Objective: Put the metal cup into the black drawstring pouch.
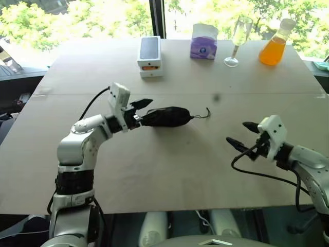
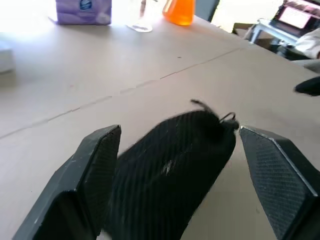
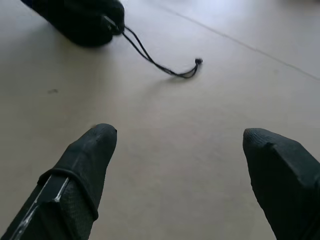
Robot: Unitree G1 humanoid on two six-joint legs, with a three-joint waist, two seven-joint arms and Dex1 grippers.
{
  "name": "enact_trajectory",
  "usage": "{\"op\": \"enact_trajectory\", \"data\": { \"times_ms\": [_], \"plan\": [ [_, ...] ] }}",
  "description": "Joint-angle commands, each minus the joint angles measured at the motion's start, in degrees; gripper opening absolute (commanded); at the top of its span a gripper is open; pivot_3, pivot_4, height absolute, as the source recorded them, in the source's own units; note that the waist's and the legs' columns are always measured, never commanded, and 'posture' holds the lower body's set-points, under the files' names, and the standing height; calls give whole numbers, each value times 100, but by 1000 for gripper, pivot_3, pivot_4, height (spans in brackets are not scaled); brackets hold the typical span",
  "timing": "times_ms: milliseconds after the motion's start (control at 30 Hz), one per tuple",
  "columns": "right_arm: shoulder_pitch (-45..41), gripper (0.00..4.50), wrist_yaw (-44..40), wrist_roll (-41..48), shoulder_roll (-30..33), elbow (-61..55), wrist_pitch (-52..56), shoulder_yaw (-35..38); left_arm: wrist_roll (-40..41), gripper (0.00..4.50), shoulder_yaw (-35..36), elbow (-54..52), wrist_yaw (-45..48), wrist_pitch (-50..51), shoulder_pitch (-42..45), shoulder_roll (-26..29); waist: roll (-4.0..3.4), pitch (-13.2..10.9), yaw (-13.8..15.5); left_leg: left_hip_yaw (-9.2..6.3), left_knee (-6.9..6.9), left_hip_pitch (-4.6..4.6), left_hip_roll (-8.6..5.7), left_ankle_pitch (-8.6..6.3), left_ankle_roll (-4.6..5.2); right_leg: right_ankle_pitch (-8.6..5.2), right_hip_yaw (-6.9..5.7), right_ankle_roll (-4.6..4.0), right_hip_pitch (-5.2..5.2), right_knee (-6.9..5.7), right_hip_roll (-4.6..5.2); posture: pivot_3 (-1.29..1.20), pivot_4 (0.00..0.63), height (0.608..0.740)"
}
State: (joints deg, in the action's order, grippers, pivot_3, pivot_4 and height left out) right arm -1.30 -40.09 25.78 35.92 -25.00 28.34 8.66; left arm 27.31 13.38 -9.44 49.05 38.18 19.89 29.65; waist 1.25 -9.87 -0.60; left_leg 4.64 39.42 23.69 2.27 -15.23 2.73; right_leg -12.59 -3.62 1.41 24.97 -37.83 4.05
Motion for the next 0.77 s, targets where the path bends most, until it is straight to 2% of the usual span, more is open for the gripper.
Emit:
{"op": "enact_trajectory", "data": {
  "times_ms": [33,167,333,567,767],
  "plan": [
    [150,4500,-220,235,-4,-110,-350,378,356,4458,402,-1086,-206,-102,-642,46,0,0,22,-2,2,-3,0,0,0,0,-3,0,-6,1,0,0,150,737],
    [322,4500,-313,195,40,-39,-668,560,404,4458,695,-1912,-448,-148,-1769,124,0,1,56,-6,2,-11,-1,-1,1,-1,-6,-1,-17,6,4,0,150,737],
    [618,4500,-576,186,325,41,-790,803,672,4458,971,-2365,-505,-156,-2864,77,-1,2,118,-6,1,-18,1,-8,13,-2,-6,-3,-21,5,2,0,150,737],
    [601,4500,-745,86,508,456,-1040,892,754,4458,1007,-2799,-920,-506,-3520,-227,1,3,145,-5,5,-27,-1,-16,26,-8,-4,-11,-29,5,2,0,150,737],
    [596,4500,-1154,245,793,785,-1120,1044,1079,4458,1462,-2759,-1019,-491,-3773,-80,1,4,142,-5,4,-28,1,-16,28,-7,-3,-10,-29,4,-2,0,150,737]
  ]
}}
